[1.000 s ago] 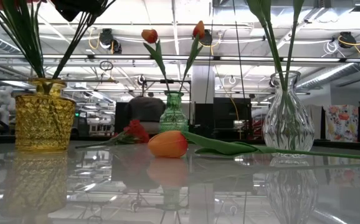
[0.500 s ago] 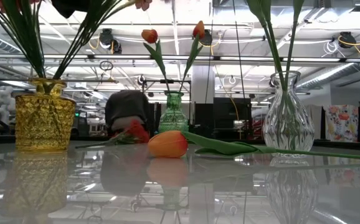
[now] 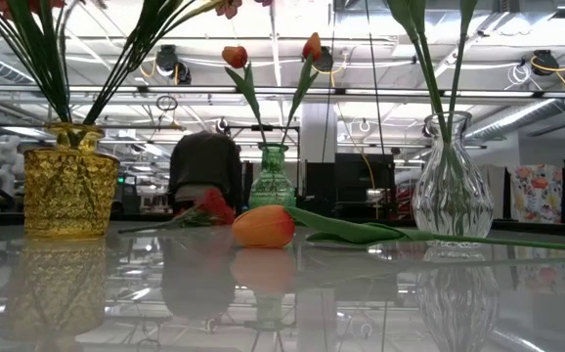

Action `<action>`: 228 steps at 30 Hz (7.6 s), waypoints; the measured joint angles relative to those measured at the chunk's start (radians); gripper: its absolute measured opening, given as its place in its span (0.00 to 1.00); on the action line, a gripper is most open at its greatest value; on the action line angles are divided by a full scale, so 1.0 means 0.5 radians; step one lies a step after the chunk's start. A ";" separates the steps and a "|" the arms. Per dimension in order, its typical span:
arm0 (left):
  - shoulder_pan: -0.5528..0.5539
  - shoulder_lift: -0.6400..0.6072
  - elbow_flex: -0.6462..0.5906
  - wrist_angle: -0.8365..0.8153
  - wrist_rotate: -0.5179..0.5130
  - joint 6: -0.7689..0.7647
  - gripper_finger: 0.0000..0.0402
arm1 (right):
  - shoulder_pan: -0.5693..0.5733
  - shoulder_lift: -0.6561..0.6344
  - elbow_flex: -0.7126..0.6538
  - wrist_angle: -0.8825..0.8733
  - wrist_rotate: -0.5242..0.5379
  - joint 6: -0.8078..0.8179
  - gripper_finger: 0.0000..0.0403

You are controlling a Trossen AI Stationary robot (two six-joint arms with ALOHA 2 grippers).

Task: Sort flowers into vase by color
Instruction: Adjust the red flowers in the yellow vase, then put the red flowers into the yellow vase

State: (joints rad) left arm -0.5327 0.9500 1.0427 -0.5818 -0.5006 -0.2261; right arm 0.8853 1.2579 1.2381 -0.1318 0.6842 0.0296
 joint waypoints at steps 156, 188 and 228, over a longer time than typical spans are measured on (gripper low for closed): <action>-0.441 0.487 0.184 -0.388 -0.627 -0.467 0.25 | -0.491 0.788 1.266 -1.309 -0.166 0.076 0.00; 0.046 -0.187 0.325 -0.543 -1.366 0.002 0.44 | -0.381 0.789 1.222 -1.423 0.069 0.132 0.00; 1.953 0.141 -0.762 0.461 0.618 -0.447 0.60 | -0.614 0.787 1.223 -1.956 0.195 0.565 0.00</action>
State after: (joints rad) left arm 0.4438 1.0206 0.6619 -0.3511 -0.1914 -0.4494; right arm 0.5781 1.6516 1.8496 -1.1096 0.7818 0.3123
